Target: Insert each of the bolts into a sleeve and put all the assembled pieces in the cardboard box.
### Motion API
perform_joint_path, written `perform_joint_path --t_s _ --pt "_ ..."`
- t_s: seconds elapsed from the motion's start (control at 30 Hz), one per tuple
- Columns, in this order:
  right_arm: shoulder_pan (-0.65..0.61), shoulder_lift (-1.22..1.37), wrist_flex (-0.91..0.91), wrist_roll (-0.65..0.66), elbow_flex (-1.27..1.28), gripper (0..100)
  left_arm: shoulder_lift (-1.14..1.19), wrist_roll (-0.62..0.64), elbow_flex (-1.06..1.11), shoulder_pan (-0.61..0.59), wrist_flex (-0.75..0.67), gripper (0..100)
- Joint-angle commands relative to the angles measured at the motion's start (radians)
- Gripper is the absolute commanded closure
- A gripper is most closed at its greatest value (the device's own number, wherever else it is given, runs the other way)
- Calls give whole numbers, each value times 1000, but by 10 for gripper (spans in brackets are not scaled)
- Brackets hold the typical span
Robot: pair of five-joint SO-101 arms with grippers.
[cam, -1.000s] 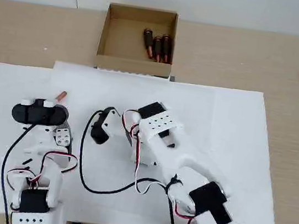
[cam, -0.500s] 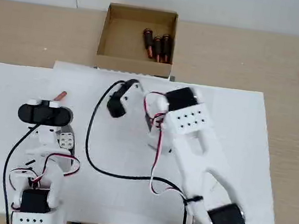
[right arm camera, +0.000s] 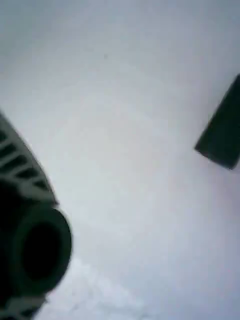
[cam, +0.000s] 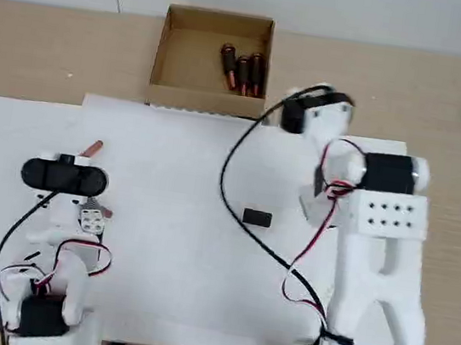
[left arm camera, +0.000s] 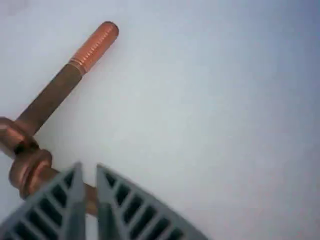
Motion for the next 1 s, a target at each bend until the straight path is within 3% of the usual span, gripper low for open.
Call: perform_joint_path --t_s 0.0,0.23,0.67,0.87,0.97 --pt "81 -93 7 -58 -23 989 -3 43 -119 -6 138 994" --pt "134 -203 2 -77 157 989 123 48 -217 -129 166 994" --pt "166 -372 1 -112 385 989 893 244 -842 -147 204 994" --pt "166 -469 -1 -138 394 989 1191 465 -958 -147 311 994" --pt "171 -483 -5 -138 397 989 1326 694 -993 -146 327 994"
